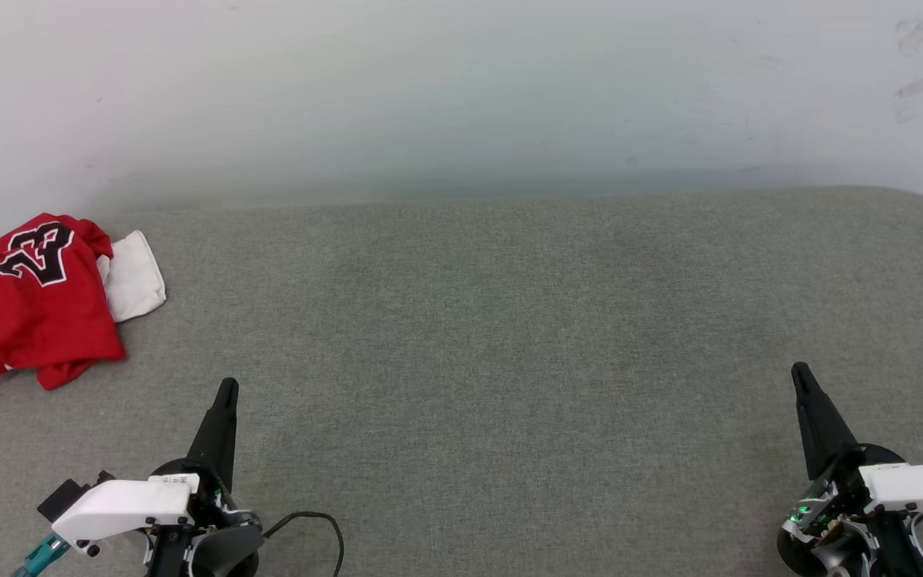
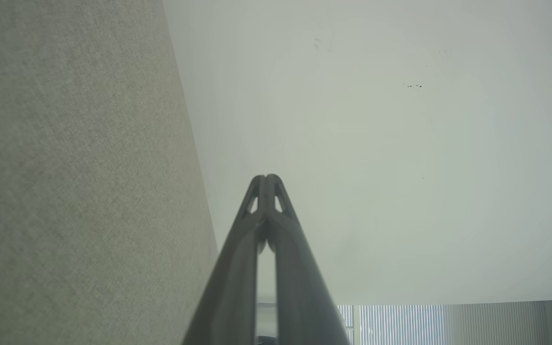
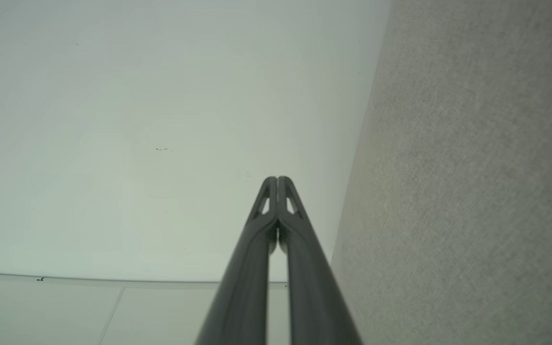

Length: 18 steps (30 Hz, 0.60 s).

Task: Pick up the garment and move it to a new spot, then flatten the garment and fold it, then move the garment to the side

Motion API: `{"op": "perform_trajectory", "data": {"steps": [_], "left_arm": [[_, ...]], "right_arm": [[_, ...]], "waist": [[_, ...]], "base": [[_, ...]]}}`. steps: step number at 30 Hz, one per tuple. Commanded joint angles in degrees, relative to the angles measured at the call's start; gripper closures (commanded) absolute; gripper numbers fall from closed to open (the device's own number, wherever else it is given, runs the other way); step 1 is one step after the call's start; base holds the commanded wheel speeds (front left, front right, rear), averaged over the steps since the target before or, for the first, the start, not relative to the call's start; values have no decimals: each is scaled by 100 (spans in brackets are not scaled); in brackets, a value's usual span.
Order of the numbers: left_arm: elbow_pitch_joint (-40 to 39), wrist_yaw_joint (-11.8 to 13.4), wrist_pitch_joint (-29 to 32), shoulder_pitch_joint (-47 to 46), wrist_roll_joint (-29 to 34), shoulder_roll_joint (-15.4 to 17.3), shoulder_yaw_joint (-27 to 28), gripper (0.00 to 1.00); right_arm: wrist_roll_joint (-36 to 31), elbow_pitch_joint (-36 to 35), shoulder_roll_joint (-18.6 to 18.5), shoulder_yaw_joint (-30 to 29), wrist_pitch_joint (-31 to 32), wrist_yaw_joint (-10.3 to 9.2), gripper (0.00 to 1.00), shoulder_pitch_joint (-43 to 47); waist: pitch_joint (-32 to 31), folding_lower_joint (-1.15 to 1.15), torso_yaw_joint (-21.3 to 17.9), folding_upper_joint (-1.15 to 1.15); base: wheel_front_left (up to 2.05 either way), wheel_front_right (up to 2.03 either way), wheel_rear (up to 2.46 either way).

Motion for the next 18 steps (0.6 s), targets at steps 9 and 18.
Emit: {"op": "perform_trajectory", "data": {"steps": [9, 18], "left_arm": [[4, -15, 7, -43, 8, -7, 10, 100], [126, 2, -64, 159, 27, -19, -46, 0]], "right_arm": [[23, 4, 17, 0, 4, -2, 100, -62], [-35, 131, 3, 55, -64, -1, 0, 165]], "waist": [[0, 0, 0, 0], [4, 0, -1, 0]], "base": [[0, 0, 0], [0, 0, 0]]}}
